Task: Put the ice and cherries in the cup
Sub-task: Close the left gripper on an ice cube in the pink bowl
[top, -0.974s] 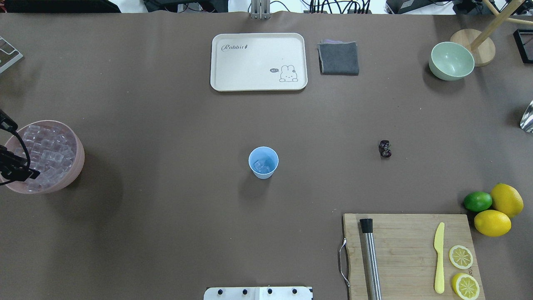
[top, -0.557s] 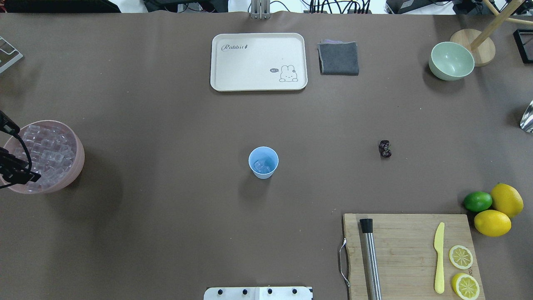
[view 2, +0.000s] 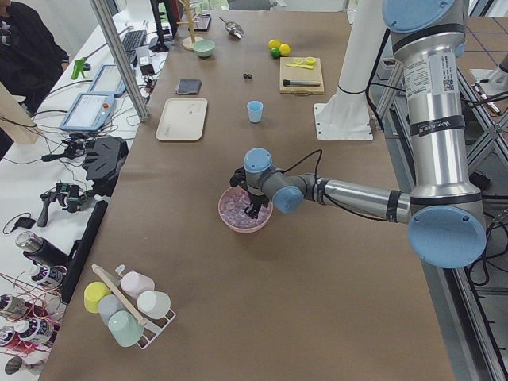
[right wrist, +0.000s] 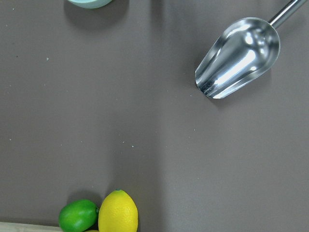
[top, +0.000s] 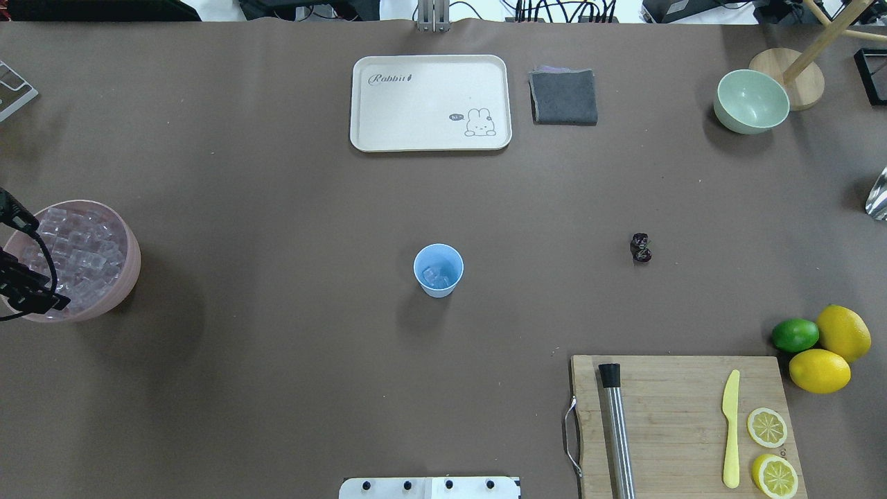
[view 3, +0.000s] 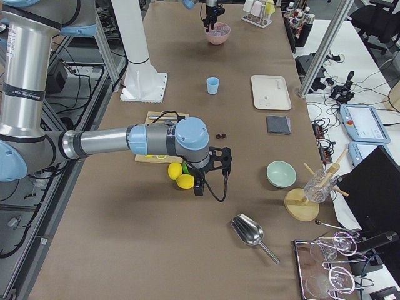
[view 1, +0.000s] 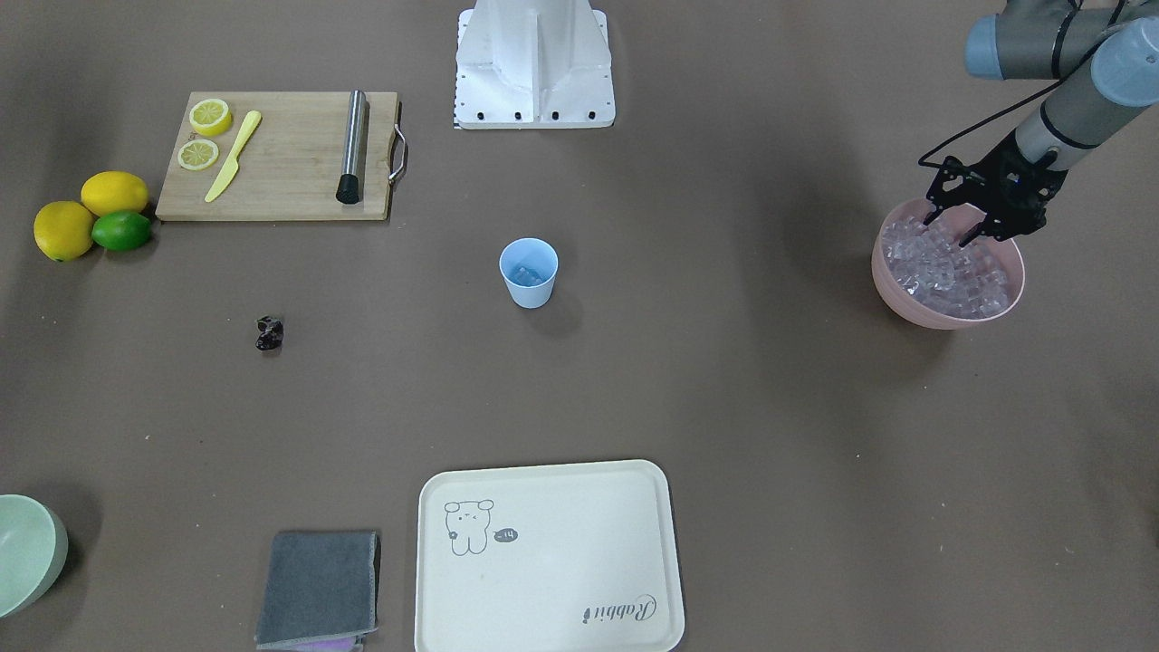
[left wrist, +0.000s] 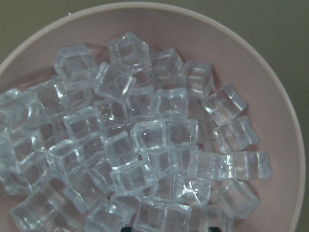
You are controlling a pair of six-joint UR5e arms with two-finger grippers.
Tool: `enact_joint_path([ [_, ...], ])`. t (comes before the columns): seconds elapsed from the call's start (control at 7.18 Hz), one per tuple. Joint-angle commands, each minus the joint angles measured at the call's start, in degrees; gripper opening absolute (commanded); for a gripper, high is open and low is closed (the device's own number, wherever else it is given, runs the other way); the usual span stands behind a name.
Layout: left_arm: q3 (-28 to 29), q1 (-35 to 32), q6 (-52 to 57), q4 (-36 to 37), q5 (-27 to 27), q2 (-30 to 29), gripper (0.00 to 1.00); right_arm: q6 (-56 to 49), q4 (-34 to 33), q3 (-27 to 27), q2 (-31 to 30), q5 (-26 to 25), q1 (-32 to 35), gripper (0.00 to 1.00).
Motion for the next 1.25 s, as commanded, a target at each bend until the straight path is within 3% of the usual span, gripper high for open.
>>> enact_joint_path([
  [0.0, 0.32, 0.66, -0.01, 0.00, 0.14, 0.00, 0.62, -0.09, 0.00, -0.08, 0.01, -0.07, 0.00, 1.00],
  [0.28, 0.41, 0.84, -0.01, 0.00, 0.23, 0.00, 0.62, 0.00, 0.00, 0.01, 0.01, -0.07, 0.00, 1.00],
  [0.42, 0.41, 0.84, -0.01, 0.00, 0.23, -0.08, 0.43, 0.00, 0.00, 0.01, 0.01, -0.07, 0.00, 1.00],
  [0.56, 0.41, 0.84, 0.16, 0.00, 0.23, -0.08, 0.35, 0.00, 0.00, 0.10, 0.01, -0.07, 0.00, 1.00],
  [1.11, 0.85, 0.84, 0.34, 0.00, 0.23, 0.00, 0.25, 1.04, 0.00, 0.27, 0.36, -0.07, 0.00, 1.00],
])
